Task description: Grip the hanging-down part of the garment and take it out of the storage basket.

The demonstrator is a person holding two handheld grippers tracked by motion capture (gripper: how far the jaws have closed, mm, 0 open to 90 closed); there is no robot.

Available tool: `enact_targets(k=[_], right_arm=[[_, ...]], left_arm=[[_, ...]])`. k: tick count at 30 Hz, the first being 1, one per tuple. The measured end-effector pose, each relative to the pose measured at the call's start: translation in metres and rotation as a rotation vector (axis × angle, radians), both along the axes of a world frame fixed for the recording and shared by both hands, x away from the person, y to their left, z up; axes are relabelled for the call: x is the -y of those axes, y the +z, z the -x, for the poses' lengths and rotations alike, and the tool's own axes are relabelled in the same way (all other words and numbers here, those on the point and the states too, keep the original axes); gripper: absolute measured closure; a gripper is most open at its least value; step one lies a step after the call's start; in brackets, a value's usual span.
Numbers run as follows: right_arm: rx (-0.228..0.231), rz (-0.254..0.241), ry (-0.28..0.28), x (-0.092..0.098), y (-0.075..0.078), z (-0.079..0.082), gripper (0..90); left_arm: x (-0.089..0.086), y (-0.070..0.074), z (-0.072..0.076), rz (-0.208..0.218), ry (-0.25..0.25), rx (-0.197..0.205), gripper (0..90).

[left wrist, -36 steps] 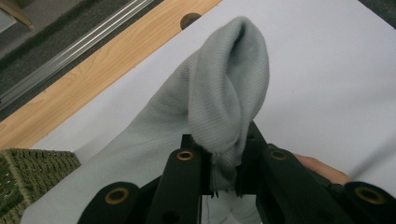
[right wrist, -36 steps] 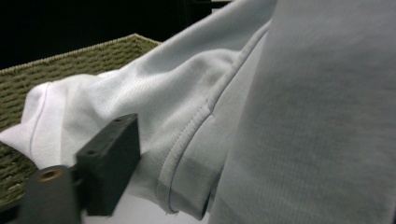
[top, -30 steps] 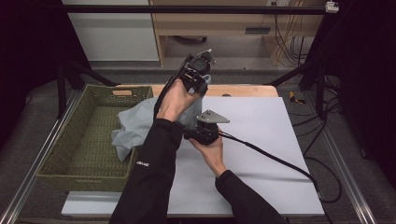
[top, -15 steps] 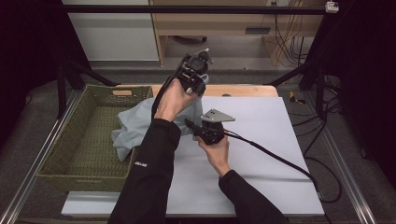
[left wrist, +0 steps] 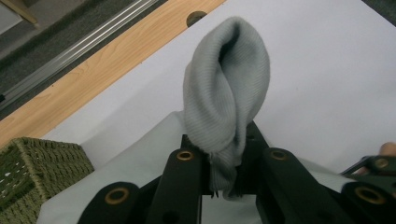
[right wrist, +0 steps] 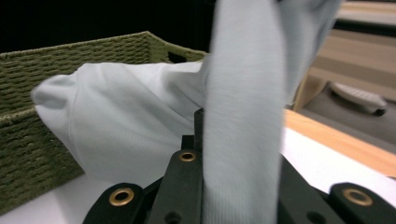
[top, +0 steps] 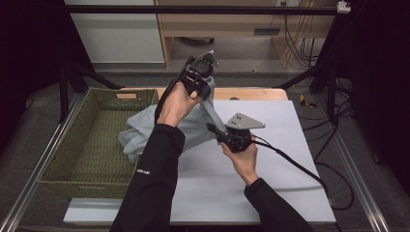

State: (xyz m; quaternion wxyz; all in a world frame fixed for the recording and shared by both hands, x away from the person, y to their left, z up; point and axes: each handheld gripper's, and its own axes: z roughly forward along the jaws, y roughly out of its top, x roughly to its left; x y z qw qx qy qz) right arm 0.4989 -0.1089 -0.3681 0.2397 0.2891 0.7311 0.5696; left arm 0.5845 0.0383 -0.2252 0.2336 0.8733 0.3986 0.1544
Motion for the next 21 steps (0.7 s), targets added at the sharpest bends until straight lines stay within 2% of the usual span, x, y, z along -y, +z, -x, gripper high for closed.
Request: enact_targets(k=[4,9,13,21], right_arm=[[0.005,0.01,-0.022,0.018,0.007,0.006,86.5],[0.035,0.049,-0.035,0.03,0.014,0.013,86.5],[0.03,0.051,-0.045,0.037,0.016,0.015,86.5],[0.048,0.073,-0.109,0.057,0.023,0.018,86.4]], left_arm=[[0.002,-0.001,0.001,0.012,-0.018,-0.007,81.2],[0.011,-0.001,0.007,0.012,-0.04,-0.004,81.1],[0.014,0.001,0.01,0.007,-0.054,-0.004,81.1],[0.016,0.001,0.015,0.017,-0.072,-0.01,81.1]])
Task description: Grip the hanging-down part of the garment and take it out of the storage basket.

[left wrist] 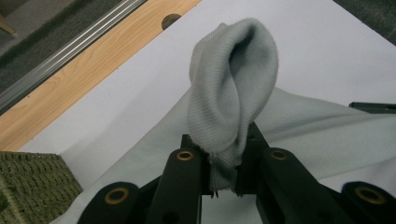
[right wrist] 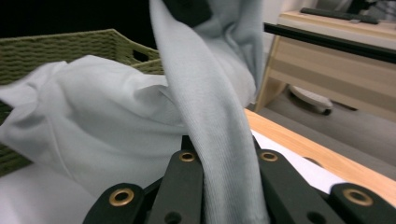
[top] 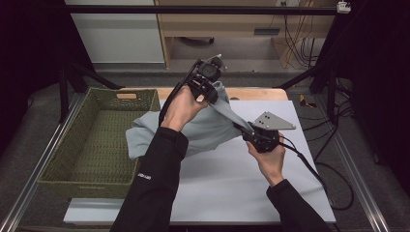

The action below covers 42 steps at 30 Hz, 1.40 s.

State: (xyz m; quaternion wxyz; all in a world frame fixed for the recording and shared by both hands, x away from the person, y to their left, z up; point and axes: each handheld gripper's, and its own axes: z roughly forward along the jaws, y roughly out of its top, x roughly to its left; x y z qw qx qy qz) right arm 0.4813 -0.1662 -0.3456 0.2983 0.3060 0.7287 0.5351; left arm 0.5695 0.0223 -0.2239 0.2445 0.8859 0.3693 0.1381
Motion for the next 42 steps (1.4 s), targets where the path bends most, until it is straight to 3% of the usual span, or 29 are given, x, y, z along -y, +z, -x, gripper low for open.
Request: enact_targets(k=[5,16,32,42], right_arm=[[0.015,0.017,-0.053,0.004,0.003,0.001,86.4],[0.042,-0.014,-0.131,0.015,0.009,0.004,85.9],[0.064,-0.015,-0.163,0.032,0.016,0.012,85.8],[0.072,-0.007,-0.199,0.034,0.017,0.011,85.0]], left_arm=[[0.003,-0.002,0.001,0.0,-0.007,-0.006,81.1],[0.011,0.001,0.005,0.005,-0.036,-0.007,81.0],[0.026,0.005,0.01,0.014,-0.074,0.0,81.0],[0.023,0.003,0.008,0.016,-0.072,-0.004,81.0]])
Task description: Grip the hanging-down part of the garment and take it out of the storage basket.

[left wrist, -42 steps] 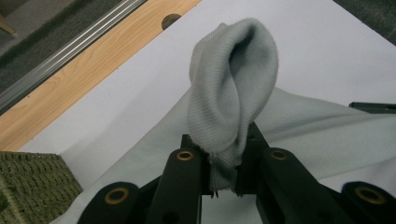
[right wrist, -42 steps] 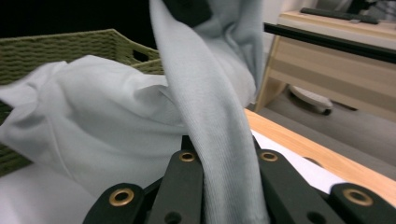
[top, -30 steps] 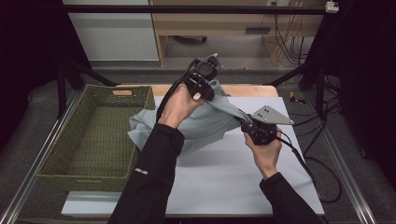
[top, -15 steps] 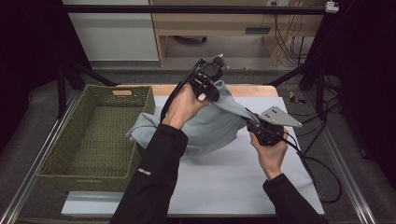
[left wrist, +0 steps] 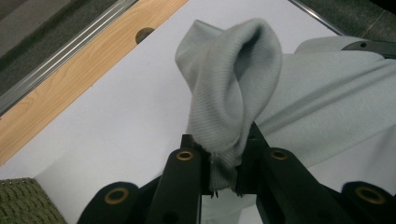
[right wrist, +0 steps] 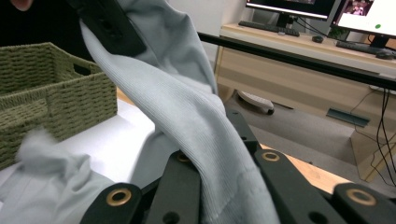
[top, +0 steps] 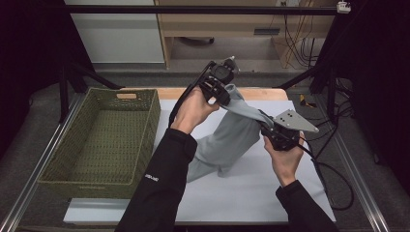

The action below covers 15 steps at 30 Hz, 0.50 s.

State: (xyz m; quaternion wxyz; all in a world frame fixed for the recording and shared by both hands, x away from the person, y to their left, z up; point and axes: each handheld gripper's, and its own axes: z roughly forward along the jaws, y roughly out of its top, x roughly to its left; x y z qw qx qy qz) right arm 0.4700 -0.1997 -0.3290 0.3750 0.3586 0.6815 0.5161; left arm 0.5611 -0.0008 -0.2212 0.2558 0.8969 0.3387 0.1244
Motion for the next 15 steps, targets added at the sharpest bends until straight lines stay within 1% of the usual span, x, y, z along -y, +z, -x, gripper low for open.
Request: enact_targets(k=[2,4,6,7,8,9,10,11,12,13,14,15], right_arm=[[0.001,-0.006,0.003,-0.001,-0.002,0.0,84.7],[-0.011,-0.012,0.016,-0.003,-0.006,-0.002,82.8],[-0.035,-0.02,0.033,-0.005,-0.011,-0.004,79.5],[-0.035,-0.02,0.033,-0.005,-0.011,-0.004,79.5],[-0.058,-0.04,0.071,-0.004,-0.018,-0.006,74.0],[-0.065,-0.054,0.094,-0.004,-0.023,-0.006,70.3],[-0.065,-0.054,0.094,-0.004,-0.023,-0.006,70.3],[-0.081,-0.082,0.126,-0.003,-0.028,-0.005,59.4],[-0.081,-0.082,0.126,-0.003,-0.028,-0.005,59.4],[-0.089,-0.112,0.168,-0.002,-0.033,-0.002,46.7],[-0.1,-0.121,0.185,0.0,-0.034,0.0,38.4],[-0.098,-0.116,0.197,0.001,-0.035,0.001,30.4]], left_arm=[[-0.001,0.0,0.0,-0.004,0.008,-0.001,81.0],[-0.002,-0.001,0.0,-0.009,0.01,0.006,81.0],[-0.004,-0.002,0.0,-0.013,0.016,0.011,81.0],[-0.004,-0.002,0.0,-0.013,0.016,0.011,81.0],[-0.006,-0.004,-0.001,-0.009,0.018,0.012,81.1],[-0.007,-0.004,-0.001,-0.004,0.02,0.012,81.0],[-0.007,-0.004,-0.001,-0.004,0.02,0.012,81.0],[-0.008,-0.006,-0.001,-0.011,0.017,0.014,81.0],[-0.008,-0.006,-0.001,-0.011,0.017,0.014,81.0],[-0.008,-0.008,-0.002,-0.007,0.015,0.015,81.0],[-0.008,-0.008,-0.002,-0.016,0.013,0.018,81.0],[-0.007,-0.009,-0.002,-0.012,0.021,0.019,81.0]])
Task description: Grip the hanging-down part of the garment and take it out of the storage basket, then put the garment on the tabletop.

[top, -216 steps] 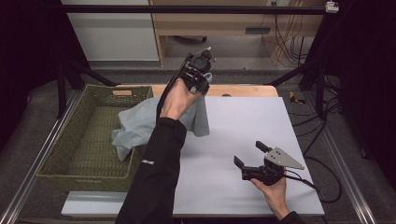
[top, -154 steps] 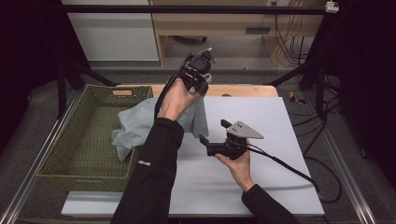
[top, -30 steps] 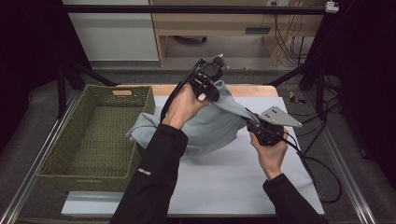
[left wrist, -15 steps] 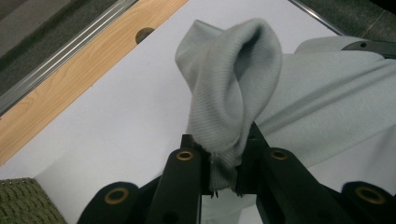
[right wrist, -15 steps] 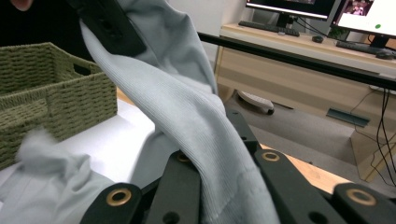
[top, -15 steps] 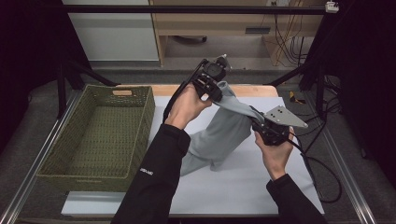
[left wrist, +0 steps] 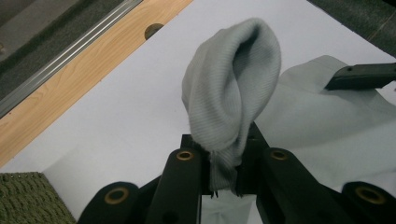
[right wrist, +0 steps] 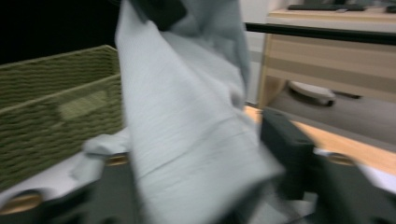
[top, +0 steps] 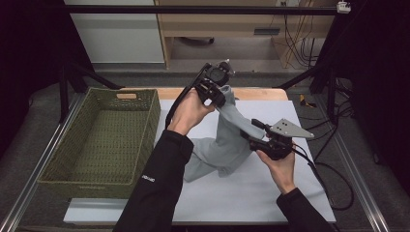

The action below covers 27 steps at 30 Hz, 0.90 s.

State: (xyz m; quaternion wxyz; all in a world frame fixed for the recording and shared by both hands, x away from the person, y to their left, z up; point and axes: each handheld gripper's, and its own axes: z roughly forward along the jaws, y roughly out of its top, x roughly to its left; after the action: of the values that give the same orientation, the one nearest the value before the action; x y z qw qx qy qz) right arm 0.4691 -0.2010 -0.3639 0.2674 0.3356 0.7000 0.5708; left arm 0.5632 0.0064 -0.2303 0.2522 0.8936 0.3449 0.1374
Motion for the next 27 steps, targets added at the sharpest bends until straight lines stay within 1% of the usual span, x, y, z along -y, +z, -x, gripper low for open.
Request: enact_targets(k=[1,4,5,6,7,8,9,10,11,14,15,16,17,18,20,21,22,23,24,25,27], right_arm=[[-0.017,-0.008,-0.005,0.001,0.0,0.004,25.0],[0.001,-0.012,-0.018,0.007,0.001,0.01,12.4],[-0.005,-0.018,-0.017,0.008,0.002,0.012,10.3],[-0.005,-0.018,-0.017,0.008,0.002,0.012,10.3],[0.002,-0.014,-0.017,0.012,0.002,0.014,8.4],[0.005,-0.011,-0.031,0.016,0.0,0.017,5.7],[0.005,-0.011,-0.031,0.016,0.0,0.017,5.7],[0.003,-0.032,-0.041,0.019,-0.003,0.02,3.6],[-0.001,-0.022,-0.044,0.021,-0.004,0.021,3.0],[-0.005,-0.022,-0.055,0.023,-0.007,0.024,1.4],[-0.005,-0.027,-0.056,0.025,-0.009,0.026,0.9],[-0.005,-0.027,-0.056,0.025,-0.009,0.026,0.9],[0.0,-0.02,-0.06,0.03,-0.012,0.029,0.9],[-0.003,-0.032,-0.063,0.032,-0.013,0.03,1.0],[0.006,-0.03,-0.055,0.034,-0.015,0.031,1.0],[-0.001,-0.04,-0.061,0.037,-0.017,0.032,1.0],[-0.001,-0.04,-0.061,0.037,-0.017,0.032,1.0],[-0.008,-0.043,-0.057,0.04,-0.021,0.034,1.0],[-0.011,-0.03,-0.059,0.042,-0.023,0.035,0.9],[-0.013,-0.031,-0.06,0.043,-0.025,0.036,0.9],[-0.016,-0.033,-0.064,0.045,-0.028,0.037,0.9]], left_arm=[[0.0,0.0,0.0,-0.002,-0.003,-0.004,80.9],[-0.002,0.0,-0.001,-0.012,-0.008,-0.004,81.0],[-0.002,-0.001,-0.001,0.0,-0.001,-0.005,80.9],[-0.002,-0.001,-0.001,0.0,-0.001,-0.005,80.9],[-0.003,-0.002,-0.001,-0.005,-0.005,-0.005,80.9],[-0.005,-0.003,0.0,-0.007,-0.004,-0.007,80.9],[-0.005,-0.003,0.0,-0.007,-0.004,-0.007,80.9],[-0.007,-0.005,0.0,-0.002,-0.001,-0.009,80.9],[-0.008,-0.007,0.0,-0.005,0.001,-0.005,80.9],[-0.011,-0.008,-0.001,-0.005,-0.001,-0.006,80.8],[-0.012,-0.011,-0.001,0.007,0.001,-0.006,80.8],[-0.012,-0.011,-0.001,0.007,0.001,-0.006,80.7],[-0.013,-0.014,-0.001,0.008,0.003,-0.009,80.7],[-0.014,-0.015,-0.001,0.006,-0.001,-0.008,80.7],[-0.014,-0.016,-0.001,0.007,-0.003,-0.01,80.7],[-0.014,-0.017,-0.001,0.005,-0.005,-0.011,80.7],[-0.014,-0.018,0.0,0.011,-0.007,-0.013,80.7],[-0.014,-0.021,0.001,0.011,-0.015,-0.015,80.6],[-0.014,-0.023,0.001,0.014,-0.02,-0.015,80.7],[-0.015,-0.024,0.001,0.004,-0.029,-0.014,80.6],[-0.015,-0.026,0.001,0.006,-0.031,-0.017,80.6]])
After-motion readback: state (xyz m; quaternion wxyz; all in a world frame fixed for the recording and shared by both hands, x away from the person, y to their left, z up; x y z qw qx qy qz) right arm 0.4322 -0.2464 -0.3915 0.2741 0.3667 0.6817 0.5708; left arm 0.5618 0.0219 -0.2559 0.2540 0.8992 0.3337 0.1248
